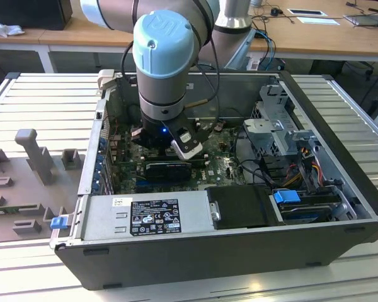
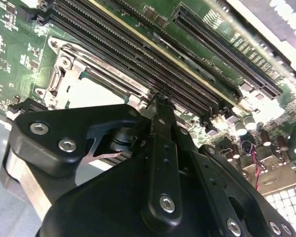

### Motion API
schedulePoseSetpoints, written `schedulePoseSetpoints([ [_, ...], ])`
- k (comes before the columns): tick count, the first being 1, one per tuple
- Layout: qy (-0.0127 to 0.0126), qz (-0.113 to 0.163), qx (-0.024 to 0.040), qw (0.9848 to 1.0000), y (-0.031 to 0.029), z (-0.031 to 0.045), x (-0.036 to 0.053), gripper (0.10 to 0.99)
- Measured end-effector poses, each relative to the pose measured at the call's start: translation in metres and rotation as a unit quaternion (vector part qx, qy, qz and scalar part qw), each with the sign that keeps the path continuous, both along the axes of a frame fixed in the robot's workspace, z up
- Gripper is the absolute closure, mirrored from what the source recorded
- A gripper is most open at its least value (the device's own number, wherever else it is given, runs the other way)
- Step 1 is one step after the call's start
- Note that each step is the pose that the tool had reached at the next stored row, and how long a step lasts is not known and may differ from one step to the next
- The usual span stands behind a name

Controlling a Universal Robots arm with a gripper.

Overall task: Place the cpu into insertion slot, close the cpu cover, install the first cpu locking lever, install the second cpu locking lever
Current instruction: 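Install the second cpu locking lever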

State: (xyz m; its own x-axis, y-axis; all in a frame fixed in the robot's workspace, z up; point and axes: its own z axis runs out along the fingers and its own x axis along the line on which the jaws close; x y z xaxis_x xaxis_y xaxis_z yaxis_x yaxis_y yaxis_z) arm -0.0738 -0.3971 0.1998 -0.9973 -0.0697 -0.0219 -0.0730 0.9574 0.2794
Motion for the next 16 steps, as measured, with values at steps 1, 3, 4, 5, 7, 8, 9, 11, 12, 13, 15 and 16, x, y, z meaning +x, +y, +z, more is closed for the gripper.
schedulePoseSetpoints([
  [1,0.0000,0.000,0.0024,1.0000,0.0000,-0.0006,-0.0002,0.980],
  [3,-0.0001,0.000,0.0075,1.0000,0.0000,-0.0018,-0.0005,0.980],
  [4,-0.0002,0.000,0.0095,1.0000,0.0001,-0.0026,-0.0006,0.980],
  [5,-0.0003,0.000,0.0116,0.9999,0.0003,-0.0046,-0.0007,0.980],
  [7,0.0000,0.000,0.0120,0.9999,-0.0001,-0.0061,-0.0011,0.980],
  [8,0.0000,0.000,0.0124,0.9999,0.0000,-0.0060,-0.0012,0.980],
  [9,-0.0003,0.000,0.0128,0.9999,0.0001,-0.0052,-0.0012,0.980],
  [11,-0.0002,0.000,0.0127,0.9999,0.0001,0.0017,-0.0013,0.980],
  [12,-0.0002,0.000,0.0128,0.9999,0.0001,0.0039,-0.0013,0.980],
  [13,-0.0002,0.000,0.0127,0.9999,0.0001,0.0066,-0.0012,0.980],
  [15,-0.0002,0.000,0.0127,0.9999,0.0003,0.0119,-0.0013,0.980],
  [16,-0.0002,0.000,0.0126,0.9999,0.0004,0.0161,-0.0013,0.980],
])
